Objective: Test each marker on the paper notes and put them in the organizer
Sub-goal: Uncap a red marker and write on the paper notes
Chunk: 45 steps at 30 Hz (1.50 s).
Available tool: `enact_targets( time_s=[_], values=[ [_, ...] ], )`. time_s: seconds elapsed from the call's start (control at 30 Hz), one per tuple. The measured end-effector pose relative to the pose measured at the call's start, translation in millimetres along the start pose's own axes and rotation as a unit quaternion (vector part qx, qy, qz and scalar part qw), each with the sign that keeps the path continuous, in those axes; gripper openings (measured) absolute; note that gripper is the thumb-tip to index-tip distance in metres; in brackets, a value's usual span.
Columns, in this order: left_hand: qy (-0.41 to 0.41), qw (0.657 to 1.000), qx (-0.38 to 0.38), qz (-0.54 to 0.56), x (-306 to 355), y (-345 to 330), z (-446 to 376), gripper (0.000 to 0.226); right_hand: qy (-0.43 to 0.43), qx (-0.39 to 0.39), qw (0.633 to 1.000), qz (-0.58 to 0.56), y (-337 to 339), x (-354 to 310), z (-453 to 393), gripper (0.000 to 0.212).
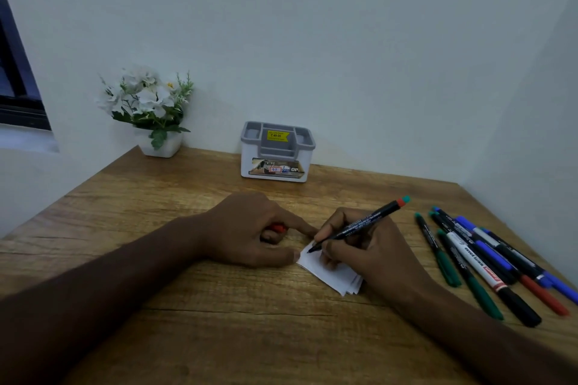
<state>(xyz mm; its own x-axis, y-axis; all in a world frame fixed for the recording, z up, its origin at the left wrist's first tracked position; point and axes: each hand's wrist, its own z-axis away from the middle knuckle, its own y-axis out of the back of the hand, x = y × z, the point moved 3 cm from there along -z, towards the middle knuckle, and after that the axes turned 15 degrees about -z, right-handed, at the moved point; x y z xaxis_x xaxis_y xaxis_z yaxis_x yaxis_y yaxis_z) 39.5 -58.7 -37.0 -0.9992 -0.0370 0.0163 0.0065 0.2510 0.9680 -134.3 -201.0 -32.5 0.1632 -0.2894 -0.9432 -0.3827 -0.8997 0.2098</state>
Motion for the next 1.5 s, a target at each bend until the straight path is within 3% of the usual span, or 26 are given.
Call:
enact_targets(
  time_s=[0.1, 0.2, 0.43, 0.83, 1.2, 1.5],
  values=[
    [-0.001, 1.0, 0.001, -0.001, 1, 3, 0, 0.047, -0.008, 0.02, 0.999, -0.03, 1, -1, 0, 0.014],
    [0.002, 1.0, -0.008, 0.003, -1, 7, -2, 0.048, -0.022, 0.01, 0.998, -0.054, 6, -2, -7, 0.024],
    [0.007, 0.999, -0.023, 0.021, -4, 4, 0, 0.049, 0.013, -0.028, 0.997, 0.069, -2, -1, -6, 0.018],
    [0.006, 1.0, -0.018, 0.005, -1, 4, -2, 0.049, 0.025, -0.042, 0.991, 0.127, -5, -4, -7, 0.009],
    [0.01, 1.0, -0.02, 0.005, -3, 5, 0, 0.047, 0.035, -0.034, 0.99, 0.132, -5, -2, -10, 0.017],
    [0.01, 0.999, -0.031, 0.014, -5, 1, -3, 0.051, 0.009, -0.019, 0.993, 0.118, -2, -2, -8, 0.007]
  ],
)
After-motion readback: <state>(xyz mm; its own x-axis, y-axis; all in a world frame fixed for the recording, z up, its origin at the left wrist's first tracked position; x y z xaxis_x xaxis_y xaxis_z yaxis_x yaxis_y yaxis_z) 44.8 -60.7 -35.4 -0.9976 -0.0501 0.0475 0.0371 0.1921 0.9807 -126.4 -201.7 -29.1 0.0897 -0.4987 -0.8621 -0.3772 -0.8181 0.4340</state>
